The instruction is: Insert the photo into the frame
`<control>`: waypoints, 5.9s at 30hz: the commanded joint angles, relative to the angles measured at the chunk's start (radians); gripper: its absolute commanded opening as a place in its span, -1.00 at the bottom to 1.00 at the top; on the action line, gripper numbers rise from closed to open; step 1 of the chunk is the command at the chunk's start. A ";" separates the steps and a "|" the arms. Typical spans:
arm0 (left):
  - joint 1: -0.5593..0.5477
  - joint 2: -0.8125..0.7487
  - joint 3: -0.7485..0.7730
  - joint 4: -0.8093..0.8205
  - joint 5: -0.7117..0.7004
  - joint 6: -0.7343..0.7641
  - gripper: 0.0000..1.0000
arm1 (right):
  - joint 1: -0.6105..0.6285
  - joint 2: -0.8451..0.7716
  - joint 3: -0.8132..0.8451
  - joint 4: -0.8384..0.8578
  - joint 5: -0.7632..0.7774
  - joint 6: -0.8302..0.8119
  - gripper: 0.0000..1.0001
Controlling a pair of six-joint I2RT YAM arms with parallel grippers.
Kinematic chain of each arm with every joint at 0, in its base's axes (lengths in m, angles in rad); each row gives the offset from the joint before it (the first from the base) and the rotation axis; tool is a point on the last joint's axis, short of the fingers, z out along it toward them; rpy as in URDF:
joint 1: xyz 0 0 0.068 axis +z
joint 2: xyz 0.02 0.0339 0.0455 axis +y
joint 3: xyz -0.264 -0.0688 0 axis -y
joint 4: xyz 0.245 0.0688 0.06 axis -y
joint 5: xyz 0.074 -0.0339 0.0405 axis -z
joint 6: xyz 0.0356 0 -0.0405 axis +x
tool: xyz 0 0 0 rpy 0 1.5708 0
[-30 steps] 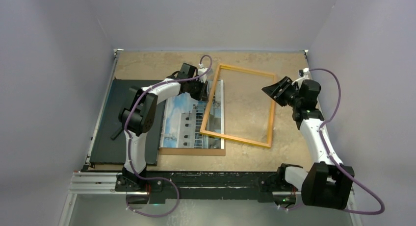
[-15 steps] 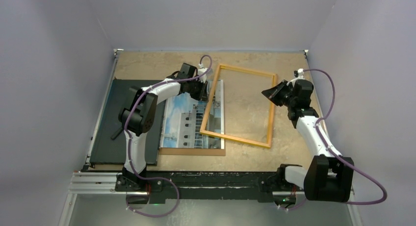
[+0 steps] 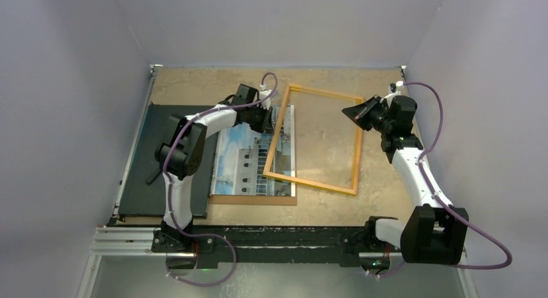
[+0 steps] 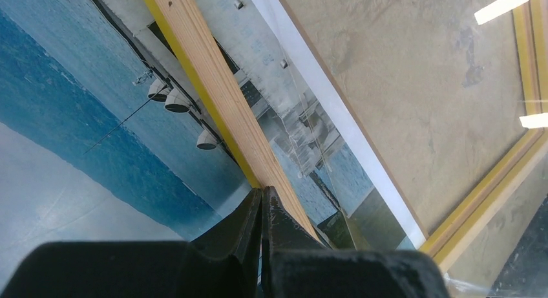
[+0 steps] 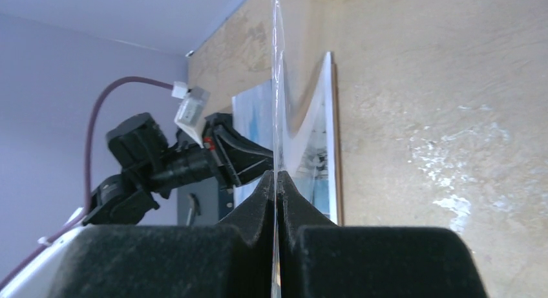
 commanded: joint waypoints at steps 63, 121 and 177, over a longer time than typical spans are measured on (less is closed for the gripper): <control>0.014 -0.034 -0.067 0.008 0.045 -0.066 -1.00 | 0.042 -0.017 -0.142 0.371 -0.060 0.145 -1.00; 0.012 -0.037 -0.060 0.019 0.060 -0.066 -1.00 | 0.047 0.083 -0.196 0.243 0.043 -0.047 -1.00; -0.003 -0.037 -0.035 0.015 0.088 -0.064 -1.00 | 0.108 0.182 -0.215 0.380 0.213 -0.125 -1.00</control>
